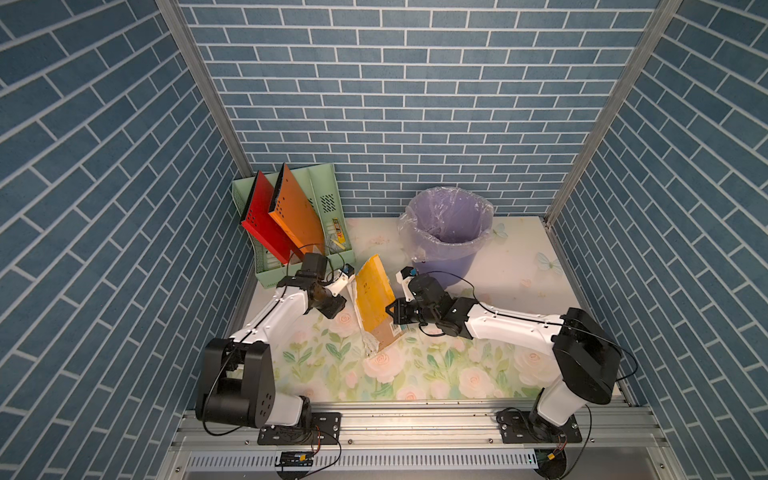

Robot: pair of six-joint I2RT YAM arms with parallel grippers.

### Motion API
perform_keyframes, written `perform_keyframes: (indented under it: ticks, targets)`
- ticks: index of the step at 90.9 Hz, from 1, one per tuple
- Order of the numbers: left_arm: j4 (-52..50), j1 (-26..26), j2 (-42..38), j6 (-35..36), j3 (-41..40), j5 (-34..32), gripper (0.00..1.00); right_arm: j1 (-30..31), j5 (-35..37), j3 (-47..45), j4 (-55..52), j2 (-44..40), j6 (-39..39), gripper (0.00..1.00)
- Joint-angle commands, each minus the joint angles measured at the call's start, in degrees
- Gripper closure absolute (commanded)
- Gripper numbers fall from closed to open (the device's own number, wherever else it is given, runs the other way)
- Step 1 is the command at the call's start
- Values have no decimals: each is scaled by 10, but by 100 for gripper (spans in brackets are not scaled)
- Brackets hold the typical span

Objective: Peel off the used sticky note
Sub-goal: Adjust the book at the center of the board.

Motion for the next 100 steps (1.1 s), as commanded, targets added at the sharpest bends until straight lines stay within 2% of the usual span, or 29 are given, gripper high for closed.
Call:
perform_keyframes:
  ticks: [1, 18, 25, 34, 49, 86, 87, 92, 95, 100]
  targets:
    - [-77, 59, -14, 11, 40, 65, 47, 28, 199, 91, -216, -29, -128, 100]
    - [-104, 132, -16, 28, 68, 90, 43, 102, 431, 221, -392, 40, -181, 100]
    - [-111, 149, -19, 33, 73, 97, 42, 122, 493, 259, -440, 94, -188, 100]
    - [-120, 164, -24, 37, 78, 106, 42, 139, 529, 301, -493, 175, -185, 100]
    - [-129, 177, -27, 46, 77, 104, 42, 165, 519, 330, -487, 248, -185, 100]
    - [-115, 185, -16, 50, 64, 101, 43, 180, 370, 345, -408, 303, -165, 100]
    - [-114, 185, -16, 50, 63, 101, 43, 180, 367, 347, -408, 306, -163, 98]
    - [-113, 185, -11, 48, 61, 100, 43, 179, 347, 348, -398, 312, -157, 65]
    - [-111, 185, -9, 47, 59, 100, 43, 178, 334, 342, -387, 309, -151, 50]
    - [-103, 185, -8, 42, 55, 99, 41, 173, 307, 320, -354, 289, -145, 33]
